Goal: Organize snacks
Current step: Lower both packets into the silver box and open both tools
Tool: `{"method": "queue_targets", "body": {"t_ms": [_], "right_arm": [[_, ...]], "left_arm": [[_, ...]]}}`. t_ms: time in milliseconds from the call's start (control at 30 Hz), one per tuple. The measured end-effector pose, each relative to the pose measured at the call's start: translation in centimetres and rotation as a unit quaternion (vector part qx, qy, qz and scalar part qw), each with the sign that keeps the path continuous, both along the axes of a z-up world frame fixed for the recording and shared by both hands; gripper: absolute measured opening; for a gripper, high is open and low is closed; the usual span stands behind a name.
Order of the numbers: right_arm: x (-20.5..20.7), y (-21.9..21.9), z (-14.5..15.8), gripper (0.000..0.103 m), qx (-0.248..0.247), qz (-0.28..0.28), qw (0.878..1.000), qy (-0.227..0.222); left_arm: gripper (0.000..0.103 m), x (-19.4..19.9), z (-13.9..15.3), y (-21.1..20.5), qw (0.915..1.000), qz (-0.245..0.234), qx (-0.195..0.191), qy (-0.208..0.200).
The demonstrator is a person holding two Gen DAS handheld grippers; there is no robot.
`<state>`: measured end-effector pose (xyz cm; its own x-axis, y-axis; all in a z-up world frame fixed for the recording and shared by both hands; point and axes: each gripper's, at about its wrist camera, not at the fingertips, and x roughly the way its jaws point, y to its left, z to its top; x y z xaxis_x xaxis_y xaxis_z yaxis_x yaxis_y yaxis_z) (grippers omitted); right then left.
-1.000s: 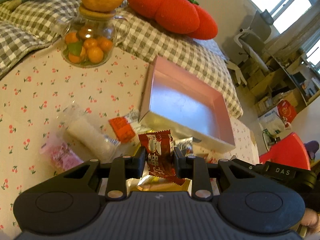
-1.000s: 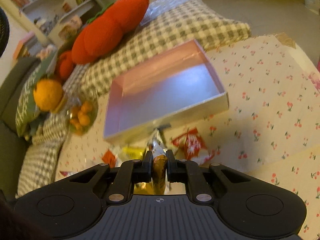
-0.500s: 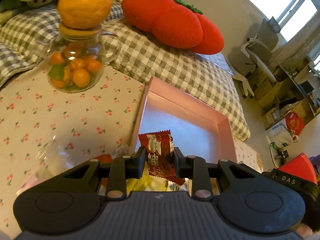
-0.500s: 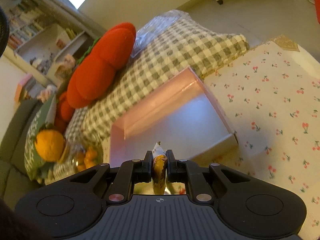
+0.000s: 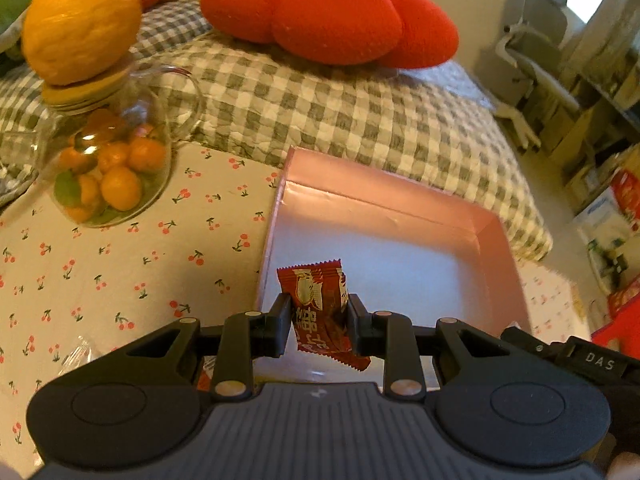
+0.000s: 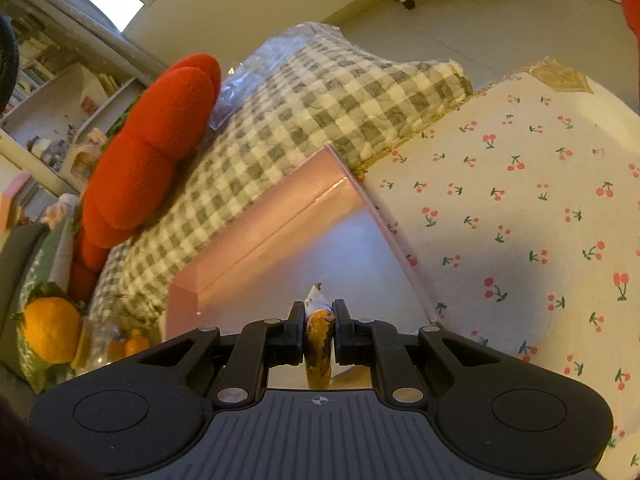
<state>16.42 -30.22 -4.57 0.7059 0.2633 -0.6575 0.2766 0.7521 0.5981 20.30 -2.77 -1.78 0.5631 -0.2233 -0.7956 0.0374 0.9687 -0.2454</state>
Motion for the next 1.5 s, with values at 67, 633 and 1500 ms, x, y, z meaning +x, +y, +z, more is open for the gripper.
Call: {"method": "queue_targets", "body": {"t_ms": [67,633,1500], "right_arm": [[0.1,0.1,-0.2,0.012,-0.009,0.003,1.0,0.001],[0.6,0.1,-0.1,0.022,-0.026,0.014,1.0,0.002],[-3.2,1.6,4.6,0.079,-0.081,0.044,0.996,-0.019]], "left_arm": [[0.026,0.2,-0.3,-0.4,0.9999,-0.002,0.011,0.004],[0.043,0.6,-1.3,-2.1,0.999,-0.026,0.037,0.007],[0.092,-3.9,1.4,-0.6,0.9973,-0.067,0.017,-0.026]]}}
